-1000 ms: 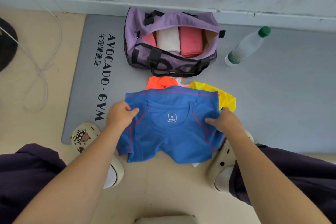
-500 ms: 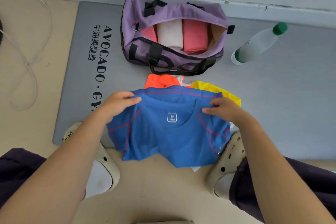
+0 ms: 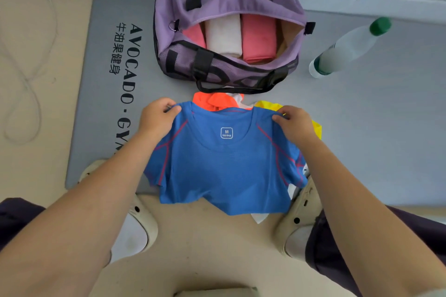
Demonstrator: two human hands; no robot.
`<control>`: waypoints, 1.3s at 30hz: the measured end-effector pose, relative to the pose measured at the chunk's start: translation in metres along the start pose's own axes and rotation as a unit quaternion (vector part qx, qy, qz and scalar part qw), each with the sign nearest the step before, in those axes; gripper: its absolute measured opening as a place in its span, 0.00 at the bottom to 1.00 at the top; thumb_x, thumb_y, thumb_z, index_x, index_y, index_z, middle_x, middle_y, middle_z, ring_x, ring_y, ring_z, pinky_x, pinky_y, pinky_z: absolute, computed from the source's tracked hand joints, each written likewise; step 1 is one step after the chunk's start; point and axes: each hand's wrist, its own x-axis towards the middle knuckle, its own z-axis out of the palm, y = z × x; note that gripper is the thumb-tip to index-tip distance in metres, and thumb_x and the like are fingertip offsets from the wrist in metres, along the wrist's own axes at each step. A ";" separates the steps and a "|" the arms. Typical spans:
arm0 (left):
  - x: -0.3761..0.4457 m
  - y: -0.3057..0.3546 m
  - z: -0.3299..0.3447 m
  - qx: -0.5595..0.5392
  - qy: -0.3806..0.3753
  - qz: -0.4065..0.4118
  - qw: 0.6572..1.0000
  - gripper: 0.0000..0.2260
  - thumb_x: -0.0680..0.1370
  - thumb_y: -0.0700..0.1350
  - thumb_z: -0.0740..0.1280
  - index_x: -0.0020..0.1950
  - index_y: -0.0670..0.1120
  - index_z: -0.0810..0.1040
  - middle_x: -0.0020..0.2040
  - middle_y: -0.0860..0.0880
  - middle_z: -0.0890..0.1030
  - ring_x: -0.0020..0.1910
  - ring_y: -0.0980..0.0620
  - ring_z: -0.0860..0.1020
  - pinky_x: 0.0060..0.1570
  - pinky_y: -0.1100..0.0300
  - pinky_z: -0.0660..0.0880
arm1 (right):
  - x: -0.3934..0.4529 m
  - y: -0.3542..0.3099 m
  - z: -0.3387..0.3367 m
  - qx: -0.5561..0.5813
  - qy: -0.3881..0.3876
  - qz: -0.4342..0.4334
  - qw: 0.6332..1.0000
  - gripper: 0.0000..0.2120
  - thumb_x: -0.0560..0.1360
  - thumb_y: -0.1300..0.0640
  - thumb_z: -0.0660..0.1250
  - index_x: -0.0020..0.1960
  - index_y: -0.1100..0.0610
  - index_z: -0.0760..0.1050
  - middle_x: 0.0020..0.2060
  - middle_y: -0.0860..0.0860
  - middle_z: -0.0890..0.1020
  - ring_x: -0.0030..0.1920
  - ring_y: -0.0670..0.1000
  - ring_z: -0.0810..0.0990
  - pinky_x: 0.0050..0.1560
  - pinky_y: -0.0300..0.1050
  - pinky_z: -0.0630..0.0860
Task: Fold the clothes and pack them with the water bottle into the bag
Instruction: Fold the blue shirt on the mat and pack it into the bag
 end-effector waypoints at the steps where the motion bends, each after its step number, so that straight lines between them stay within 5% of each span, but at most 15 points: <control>1: -0.002 0.001 0.001 0.007 0.000 0.009 1.000 0.08 0.78 0.46 0.67 0.56 0.45 0.80 0.53 0.47 0.82 0.55 0.46 0.79 0.56 0.56 0.73 | -0.001 -0.001 0.001 -0.002 -0.003 0.003 1.000 0.08 0.77 0.55 0.68 0.51 0.59 0.80 0.44 0.55 0.81 0.46 0.54 0.76 0.45 0.43 0.68; 5: -0.033 0.008 0.013 0.113 0.035 0.118 0.986 0.18 0.76 0.48 0.71 0.64 0.45 0.77 0.62 0.44 0.77 0.63 0.42 0.73 0.64 0.47 0.69 | -0.023 0.001 0.003 -0.015 0.049 -0.006 0.999 0.15 0.74 0.54 0.71 0.58 0.59 0.77 0.53 0.56 0.79 0.55 0.56 0.76 0.57 0.49 0.71; 8: -0.077 0.024 0.036 0.144 0.061 0.235 0.959 0.08 0.75 0.47 0.70 0.50 0.45 0.82 0.47 0.44 0.79 0.51 0.42 0.77 0.52 0.46 0.73 | -0.055 0.014 0.003 0.043 0.161 0.025 0.986 0.09 0.75 0.53 0.68 0.49 0.60 0.75 0.45 0.53 0.78 0.49 0.57 0.77 0.49 0.49 0.72; 10: -0.105 0.033 0.058 0.156 0.013 0.295 0.943 0.08 0.75 0.50 0.69 0.42 0.46 0.81 0.38 0.47 0.78 0.42 0.43 0.78 0.44 0.50 0.72 | -0.076 0.028 0.008 0.091 0.128 0.106 0.982 0.14 0.77 0.48 0.64 0.41 0.59 0.73 0.37 0.53 0.79 0.43 0.59 0.79 0.43 0.50 0.74; 12: -0.126 0.034 0.081 0.209 -0.053 0.325 0.921 0.10 0.75 0.54 0.68 0.46 0.47 0.81 0.41 0.49 0.78 0.44 0.45 0.78 0.44 0.52 0.70 | -0.097 0.045 0.015 0.113 0.069 0.178 0.975 0.24 0.76 0.41 0.63 0.39 0.63 0.74 0.35 0.58 0.82 0.41 0.61 0.81 0.45 0.55 0.78; 15: -0.141 0.023 0.101 0.295 -0.119 0.292 0.902 0.23 0.75 0.60 0.65 0.66 0.50 0.75 0.58 0.50 0.74 0.58 0.48 0.73 0.55 0.53 0.68 | -0.126 0.073 0.024 0.104 -0.013 0.246 0.964 0.28 0.74 0.37 0.66 0.40 0.65 0.75 0.35 0.56 0.82 0.38 0.58 0.81 0.45 0.51 0.77; 19: -0.146 0.007 0.105 0.322 -0.159 0.266 0.895 0.33 0.77 0.62 0.63 0.78 0.51 0.59 0.76 0.50 0.62 0.74 0.50 0.61 0.72 0.54 0.57 | -0.149 0.092 0.038 0.158 -0.123 0.264 0.944 0.15 0.73 0.47 0.73 0.43 0.59 0.73 0.37 0.52 0.76 0.36 0.52 0.76 0.34 0.45 0.75; 22: -0.147 0.005 0.100 0.313 -0.188 0.261 0.894 0.35 0.77 0.61 0.63 0.79 0.51 0.56 0.79 0.49 0.58 0.77 0.51 0.56 0.75 0.55 0.52 | -0.157 0.097 0.045 0.242 -0.130 0.302 0.913 0.13 0.73 0.54 0.74 0.51 0.61 0.76 0.43 0.55 0.78 0.38 0.53 0.75 0.31 0.42 0.72; 32: -0.142 0.006 0.097 0.277 -0.233 0.218 0.906 0.35 0.77 0.63 0.63 0.80 0.52 0.56 0.80 0.51 0.55 0.78 0.52 0.54 0.76 0.55 0.50 | -0.160 0.101 0.018 0.420 -0.166 0.305 0.838 0.19 0.70 0.53 0.77 0.59 0.55 0.79 0.57 0.49 0.82 0.57 0.50 0.80 0.50 0.45 0.74; 35: -0.141 0.005 0.098 0.274 -0.239 0.219 0.906 0.35 0.77 0.63 0.63 0.80 0.52 0.56 0.80 0.52 0.55 0.78 0.52 0.53 0.76 0.54 0.49 | -0.163 0.102 0.017 0.392 -0.193 0.320 0.841 0.20 0.71 0.53 0.76 0.58 0.60 0.78 0.47 0.50 0.82 0.42 0.48 0.79 0.38 0.40 0.72; 37: -0.139 0.005 0.097 0.273 -0.244 0.215 0.905 0.35 0.77 0.63 0.63 0.80 0.53 0.56 0.80 0.52 0.54 0.78 0.52 0.53 0.76 0.54 0.49 | -0.164 0.100 0.015 0.350 -0.213 0.328 0.851 0.17 0.70 0.51 0.77 0.51 0.60 0.77 0.35 0.50 0.75 0.30 0.47 0.70 0.31 0.39 0.65; 39: -0.139 0.006 0.096 0.264 -0.255 0.203 0.908 0.34 0.77 0.62 0.64 0.79 0.53 0.58 0.80 0.52 0.55 0.78 0.52 0.54 0.76 0.54 0.50 | -0.160 0.094 0.013 0.343 -0.218 0.300 0.863 0.18 0.69 0.48 0.77 0.49 0.59 0.77 0.33 0.50 0.76 0.29 0.47 0.71 0.30 0.41 0.68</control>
